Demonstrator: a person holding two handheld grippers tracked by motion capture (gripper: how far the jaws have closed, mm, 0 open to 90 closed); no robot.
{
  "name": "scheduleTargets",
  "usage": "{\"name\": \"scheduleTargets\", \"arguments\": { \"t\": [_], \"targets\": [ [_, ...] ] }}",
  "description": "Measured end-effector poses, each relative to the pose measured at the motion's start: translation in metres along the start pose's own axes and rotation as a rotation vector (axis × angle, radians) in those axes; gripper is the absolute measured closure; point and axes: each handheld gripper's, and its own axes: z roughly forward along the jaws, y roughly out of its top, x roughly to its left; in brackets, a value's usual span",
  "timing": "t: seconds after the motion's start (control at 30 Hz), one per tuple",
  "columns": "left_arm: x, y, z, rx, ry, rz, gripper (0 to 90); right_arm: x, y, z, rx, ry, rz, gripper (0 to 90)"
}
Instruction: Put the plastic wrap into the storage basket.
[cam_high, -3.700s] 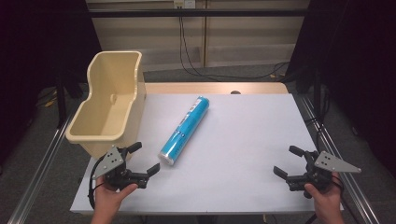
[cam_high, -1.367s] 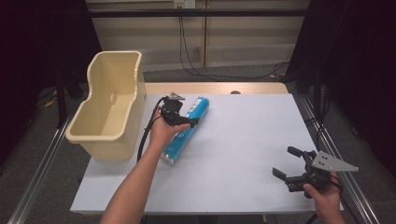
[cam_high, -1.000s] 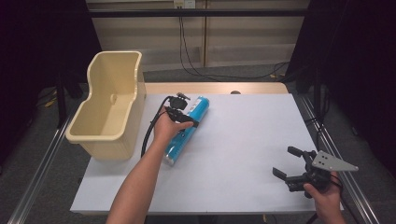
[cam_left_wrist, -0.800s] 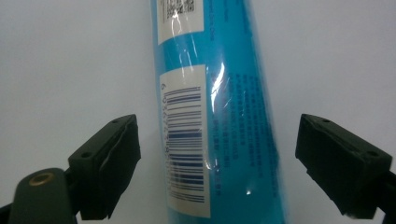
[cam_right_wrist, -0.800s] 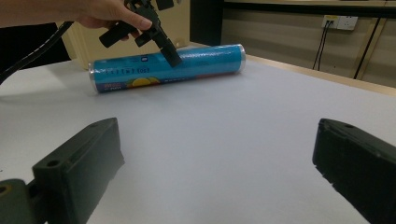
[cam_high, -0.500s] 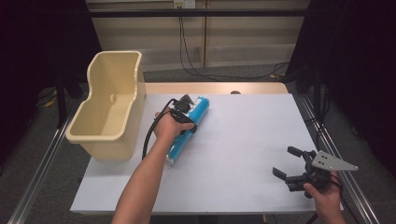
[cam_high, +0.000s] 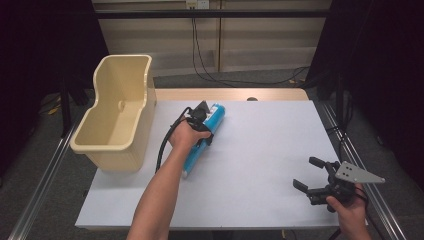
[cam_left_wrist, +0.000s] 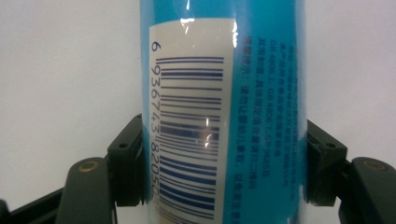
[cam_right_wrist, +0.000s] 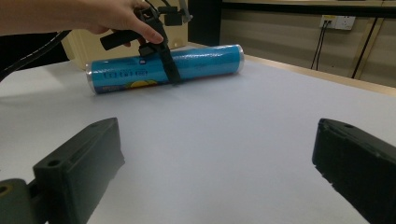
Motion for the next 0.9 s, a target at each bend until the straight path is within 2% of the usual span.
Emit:
{"name": "scheduleTargets", "arguments": {
  "t": [0.03, 0.1, 0.17, 0.23, 0.3, 0.33, 0.4, 0.43, 0.53, 0.57, 0.63, 0.83, 0.9],
  "targets": [
    [0.000, 0.000, 0.000, 0.000, 0.000, 0.000, 32.0, 0.000, 0.000, 0.000, 0.000, 0.000, 0.000, 1.2],
    [-0.002, 0.002, -0.003, 0.047, 0.023, -0.014, 32.1, 0.000, 0.000, 0.000, 0.001, 0.000, 0.002, 1.2],
    [-0.001, 0.003, -0.009, 0.068, 0.012, -0.048, 32.2, -0.001, 0.000, 0.000, -0.001, -0.001, 0.002, 1.2],
    [0.000, 0.003, -0.017, 0.062, 0.002, -0.057, 32.2, -0.001, -0.001, -0.001, -0.001, -0.002, 0.003, 1.2],
    [0.001, 0.003, -0.030, 0.062, 0.011, -0.073, 32.2, -0.002, -0.001, -0.001, -0.001, -0.002, 0.005, 1.2],
    [0.001, 0.003, -0.030, 0.062, 0.011, -0.073, 32.2, -0.002, -0.001, -0.001, -0.001, -0.002, 0.005, 1.2],
    [0.004, 0.003, -0.050, 0.045, 0.014, -0.090, 32.2, -0.002, -0.001, 0.000, -0.002, 0.000, 0.003, 1.2],
    [0.004, 0.003, -0.050, 0.045, 0.014, -0.090, 32.2, -0.002, -0.001, 0.000, -0.002, 0.000, 0.003, 1.2],
    [0.005, 0.003, -0.070, 0.030, 0.014, -0.108, 32.2, -0.001, 0.000, 0.000, 0.001, 0.002, 0.002, 1.2],
    [0.006, 0.003, -0.075, 0.033, 0.020, -0.102, 32.2, -0.001, 0.000, 0.001, 0.002, 0.002, 0.002, 1.2],
    [0.006, 0.002, -0.091, 0.027, 0.038, -0.107, 32.2, -0.001, 0.000, 0.001, 0.001, 0.002, 0.002, 1.2],
    [0.009, 0.001, -0.133, -0.013, 0.037, -0.152, 32.2, 0.000, 0.000, 0.001, 0.000, 0.004, 0.002, 1.2],
    [0.011, 0.000, -0.146, -0.021, 0.041, -0.155, 32.2, 0.000, 0.000, 0.001, -0.003, 0.001, 0.003, 1.2]
  ]
}}
